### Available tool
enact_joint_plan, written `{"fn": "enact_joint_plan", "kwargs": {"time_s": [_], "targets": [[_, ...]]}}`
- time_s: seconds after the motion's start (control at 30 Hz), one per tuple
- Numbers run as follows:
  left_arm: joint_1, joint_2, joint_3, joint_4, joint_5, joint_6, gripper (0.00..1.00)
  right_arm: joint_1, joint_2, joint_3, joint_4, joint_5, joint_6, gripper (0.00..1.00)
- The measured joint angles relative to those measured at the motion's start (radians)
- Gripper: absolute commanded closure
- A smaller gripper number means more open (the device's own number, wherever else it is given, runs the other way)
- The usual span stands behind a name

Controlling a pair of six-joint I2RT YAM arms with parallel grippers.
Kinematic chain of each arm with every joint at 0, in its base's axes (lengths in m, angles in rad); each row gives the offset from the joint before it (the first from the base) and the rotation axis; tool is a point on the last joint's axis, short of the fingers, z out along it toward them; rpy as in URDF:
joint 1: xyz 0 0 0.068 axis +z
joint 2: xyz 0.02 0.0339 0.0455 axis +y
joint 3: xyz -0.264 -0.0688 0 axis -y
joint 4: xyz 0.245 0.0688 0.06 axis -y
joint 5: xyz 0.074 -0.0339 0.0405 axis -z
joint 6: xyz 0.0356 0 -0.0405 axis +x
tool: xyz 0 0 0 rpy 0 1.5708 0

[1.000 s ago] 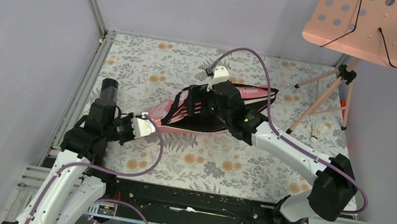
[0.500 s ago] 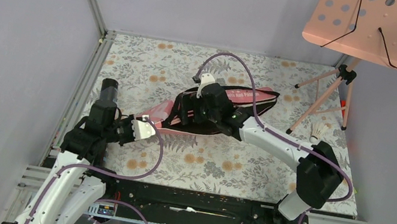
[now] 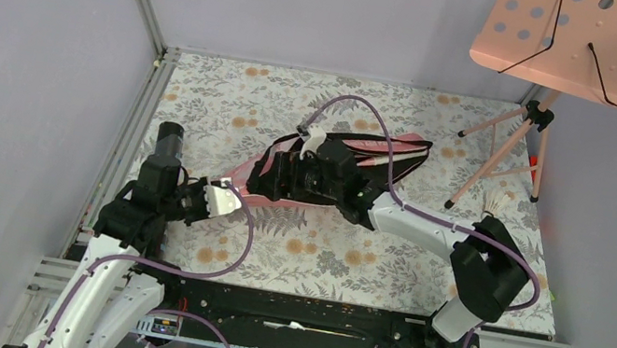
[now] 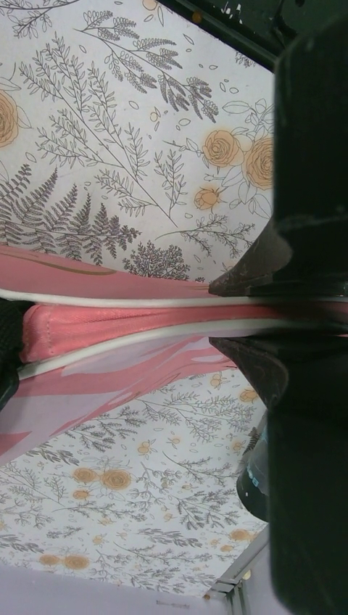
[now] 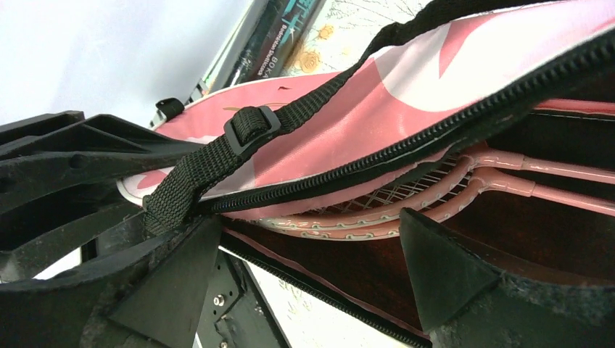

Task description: Pack up the badminton gear

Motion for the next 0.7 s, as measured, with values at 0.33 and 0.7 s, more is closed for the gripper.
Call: {"fn": "enact_joint_plan", "kwargs": {"time_s": [0.33, 0.7], "targets": [[0.000, 0.000, 0.000, -0.001, -0.014, 0.000, 1.00, -0.002, 0.000, -0.058, 0.126, -0.001, 0.065, 0.00], [-0.006, 0.000, -0.006, 0.001, -0.006, 0.002, 1.00, 0.033, -0.098, -0.108, 0.166, -0.029, 0.060, 0.00]]}}
